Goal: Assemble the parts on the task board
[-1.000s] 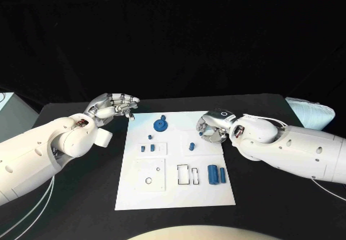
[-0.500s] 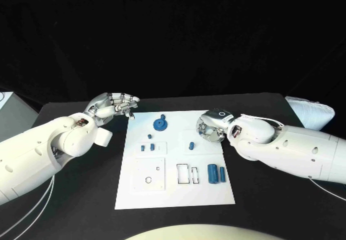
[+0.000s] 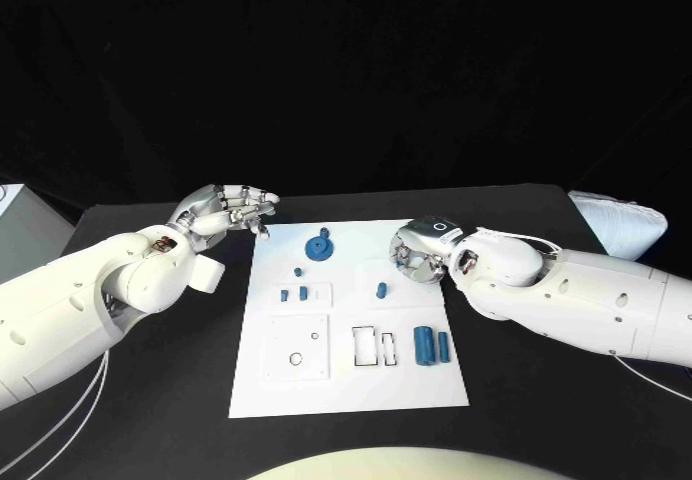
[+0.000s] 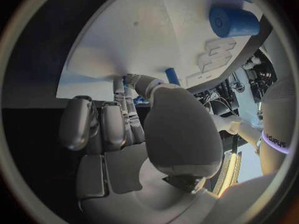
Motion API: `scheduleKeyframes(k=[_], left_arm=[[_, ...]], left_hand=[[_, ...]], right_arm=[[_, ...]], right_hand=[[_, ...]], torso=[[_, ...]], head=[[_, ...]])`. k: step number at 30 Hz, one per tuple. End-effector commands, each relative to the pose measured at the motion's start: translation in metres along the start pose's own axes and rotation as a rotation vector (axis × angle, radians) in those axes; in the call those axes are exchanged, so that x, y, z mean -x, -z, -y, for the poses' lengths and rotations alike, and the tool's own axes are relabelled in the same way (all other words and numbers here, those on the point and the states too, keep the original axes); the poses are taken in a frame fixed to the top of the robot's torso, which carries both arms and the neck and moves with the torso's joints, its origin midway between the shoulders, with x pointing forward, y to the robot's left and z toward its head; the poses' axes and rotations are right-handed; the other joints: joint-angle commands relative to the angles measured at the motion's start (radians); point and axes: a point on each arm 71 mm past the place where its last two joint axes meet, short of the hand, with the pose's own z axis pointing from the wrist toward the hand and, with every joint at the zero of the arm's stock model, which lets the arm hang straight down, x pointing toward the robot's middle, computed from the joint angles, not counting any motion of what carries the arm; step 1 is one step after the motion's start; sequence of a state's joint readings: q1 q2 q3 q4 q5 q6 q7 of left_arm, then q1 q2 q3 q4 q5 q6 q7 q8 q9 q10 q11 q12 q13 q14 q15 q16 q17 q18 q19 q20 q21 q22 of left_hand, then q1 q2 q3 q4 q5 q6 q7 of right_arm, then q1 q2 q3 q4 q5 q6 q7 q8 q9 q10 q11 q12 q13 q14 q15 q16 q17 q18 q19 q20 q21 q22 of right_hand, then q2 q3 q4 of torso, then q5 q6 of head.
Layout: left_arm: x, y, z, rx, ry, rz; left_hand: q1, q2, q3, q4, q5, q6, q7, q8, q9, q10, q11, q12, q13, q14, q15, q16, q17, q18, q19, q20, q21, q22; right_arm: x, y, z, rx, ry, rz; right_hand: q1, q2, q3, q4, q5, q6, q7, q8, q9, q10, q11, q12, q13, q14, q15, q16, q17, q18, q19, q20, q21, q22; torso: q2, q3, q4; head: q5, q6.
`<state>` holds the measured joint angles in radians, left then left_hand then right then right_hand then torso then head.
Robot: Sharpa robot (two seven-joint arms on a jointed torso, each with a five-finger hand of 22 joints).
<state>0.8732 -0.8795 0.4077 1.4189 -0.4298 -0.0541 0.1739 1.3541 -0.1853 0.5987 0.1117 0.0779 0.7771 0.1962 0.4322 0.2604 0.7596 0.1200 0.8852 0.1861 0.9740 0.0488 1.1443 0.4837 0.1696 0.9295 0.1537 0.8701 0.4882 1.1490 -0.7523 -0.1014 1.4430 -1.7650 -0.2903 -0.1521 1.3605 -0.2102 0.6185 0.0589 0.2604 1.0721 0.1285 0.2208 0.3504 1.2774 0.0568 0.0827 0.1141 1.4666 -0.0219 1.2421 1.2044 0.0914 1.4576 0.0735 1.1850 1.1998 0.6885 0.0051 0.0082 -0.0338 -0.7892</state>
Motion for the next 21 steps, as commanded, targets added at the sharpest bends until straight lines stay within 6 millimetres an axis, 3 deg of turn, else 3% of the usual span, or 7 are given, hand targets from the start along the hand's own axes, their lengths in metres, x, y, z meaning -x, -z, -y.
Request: scheduleKeyframes(k=[1, 6, 21], left_arm=[[-0.002, -0.001, 0.001, -0.007, -0.005, -0.007], [-0.002, -0.001, 0.001, -0.007, -0.009, -0.008], [-0.002, -0.001, 0.000, -0.004, -0.011, -0.009]], left_hand=[[0.004, 0.005, -0.006, 0.001, 0.001, -0.009, -0.001, 0.003, -0.001, 0.002, 0.007, -0.007, -0.002, 0.002, 0.008, -0.006, 0.000, 0.016, 0.009, -0.002, -0.007, -0.002], [0.005, 0.005, -0.006, 0.001, 0.001, -0.010, -0.001, 0.003, -0.002, 0.001, 0.007, -0.007, -0.003, 0.002, 0.008, -0.006, 0.000, 0.016, 0.009, -0.002, -0.008, -0.002], [0.009, 0.005, -0.007, 0.000, 0.001, -0.011, 0.000, 0.004, -0.003, -0.001, 0.008, -0.010, -0.005, 0.002, 0.008, -0.007, 0.000, 0.016, 0.012, -0.002, -0.010, -0.004]], right_arm=[[-0.010, 0.001, -0.003, -0.016, 0.022, -0.028], [-0.008, 0.003, -0.004, -0.024, 0.023, -0.004], [0.002, 0.009, -0.010, -0.019, -0.010, 0.079]], right_hand=[[-0.013, 0.003, 0.011, -0.005, 0.025, 0.008, 0.000, 0.010, 0.005, 0.013, -0.001, -0.005, 0.003, 0.044, -0.006, 0.009, 0.001, -0.009, 0.002, -0.005, 0.008, 0.006], [-0.010, 0.018, 0.029, -0.015, 0.044, 0.009, -0.001, 0.017, 0.016, 0.020, -0.002, -0.008, 0.008, 0.043, -0.008, 0.017, 0.002, -0.011, 0.003, -0.006, 0.022, 0.022], [-0.013, 0.019, 0.042, -0.021, 0.045, 0.005, 0.000, 0.018, 0.020, 0.020, -0.001, -0.012, 0.009, 0.042, -0.007, 0.018, -0.001, -0.013, 0.003, -0.006, 0.032, 0.033]], torso=[[0.000, -0.0001, 0.0002], [0.000, 0.0000, 0.0008], [0.000, 0.0001, 0.0000]], head=[[-0.001, 0.001], [-0.001, 0.001], [-0.001, 0.003]])
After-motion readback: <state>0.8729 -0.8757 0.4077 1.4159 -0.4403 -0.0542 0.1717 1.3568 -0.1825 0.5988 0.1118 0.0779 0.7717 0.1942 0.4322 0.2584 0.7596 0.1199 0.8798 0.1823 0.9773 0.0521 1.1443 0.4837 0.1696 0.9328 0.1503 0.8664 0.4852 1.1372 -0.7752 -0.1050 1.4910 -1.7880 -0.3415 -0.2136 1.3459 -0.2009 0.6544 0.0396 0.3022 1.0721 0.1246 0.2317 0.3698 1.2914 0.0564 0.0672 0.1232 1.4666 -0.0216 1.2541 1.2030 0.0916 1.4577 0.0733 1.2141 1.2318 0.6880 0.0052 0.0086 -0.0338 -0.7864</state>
